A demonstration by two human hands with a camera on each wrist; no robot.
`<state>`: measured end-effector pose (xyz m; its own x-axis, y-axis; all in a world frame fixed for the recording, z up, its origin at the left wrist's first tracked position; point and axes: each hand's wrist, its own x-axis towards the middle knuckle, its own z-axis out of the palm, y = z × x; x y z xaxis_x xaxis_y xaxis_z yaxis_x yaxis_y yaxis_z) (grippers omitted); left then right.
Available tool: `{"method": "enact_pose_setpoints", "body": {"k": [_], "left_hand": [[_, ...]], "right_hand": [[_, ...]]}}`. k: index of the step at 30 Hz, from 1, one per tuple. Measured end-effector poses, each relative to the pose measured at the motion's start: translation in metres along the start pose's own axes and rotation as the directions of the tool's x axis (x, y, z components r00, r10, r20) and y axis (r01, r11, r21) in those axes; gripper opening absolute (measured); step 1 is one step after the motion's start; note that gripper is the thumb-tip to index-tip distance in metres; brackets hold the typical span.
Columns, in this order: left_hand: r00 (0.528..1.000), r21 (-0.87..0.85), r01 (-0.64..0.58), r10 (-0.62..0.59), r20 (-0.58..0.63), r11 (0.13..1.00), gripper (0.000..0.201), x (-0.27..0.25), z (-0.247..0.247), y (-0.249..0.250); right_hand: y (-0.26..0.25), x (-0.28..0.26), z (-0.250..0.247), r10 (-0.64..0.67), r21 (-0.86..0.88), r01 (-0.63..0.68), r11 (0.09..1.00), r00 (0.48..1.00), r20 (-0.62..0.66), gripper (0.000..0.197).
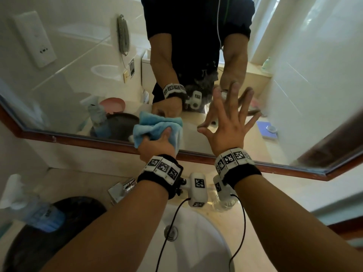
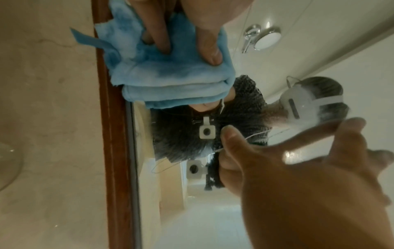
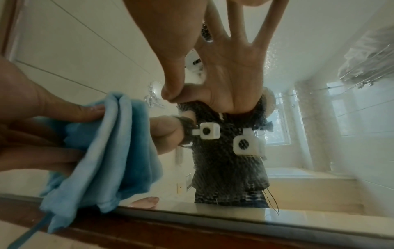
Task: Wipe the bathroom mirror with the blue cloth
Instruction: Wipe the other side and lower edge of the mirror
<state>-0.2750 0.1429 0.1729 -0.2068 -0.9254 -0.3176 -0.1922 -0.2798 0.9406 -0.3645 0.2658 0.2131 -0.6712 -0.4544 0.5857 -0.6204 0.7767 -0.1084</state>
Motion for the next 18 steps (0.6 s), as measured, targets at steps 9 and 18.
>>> {"method": "enact_pose_setpoints", "body": {"k": [9,18], "left_hand": [[0.993,0.079,0.118,-0.118,-0.008,0.99,0.083,0.011,-0.027,0.04],[0.996,0.23,-0.093,0.091,0.019,0.969,0.086,0.002,-0.043,0.079]], "right_hand": [[-0.002,0.001,-0.002,0.015,0.01,-0.015,1.0,1.0,0.028,0.113],[-0.006,0.0,-0.002,0.034,0.044,-0.034,0.998,0.999,0.022,0.12]]}}
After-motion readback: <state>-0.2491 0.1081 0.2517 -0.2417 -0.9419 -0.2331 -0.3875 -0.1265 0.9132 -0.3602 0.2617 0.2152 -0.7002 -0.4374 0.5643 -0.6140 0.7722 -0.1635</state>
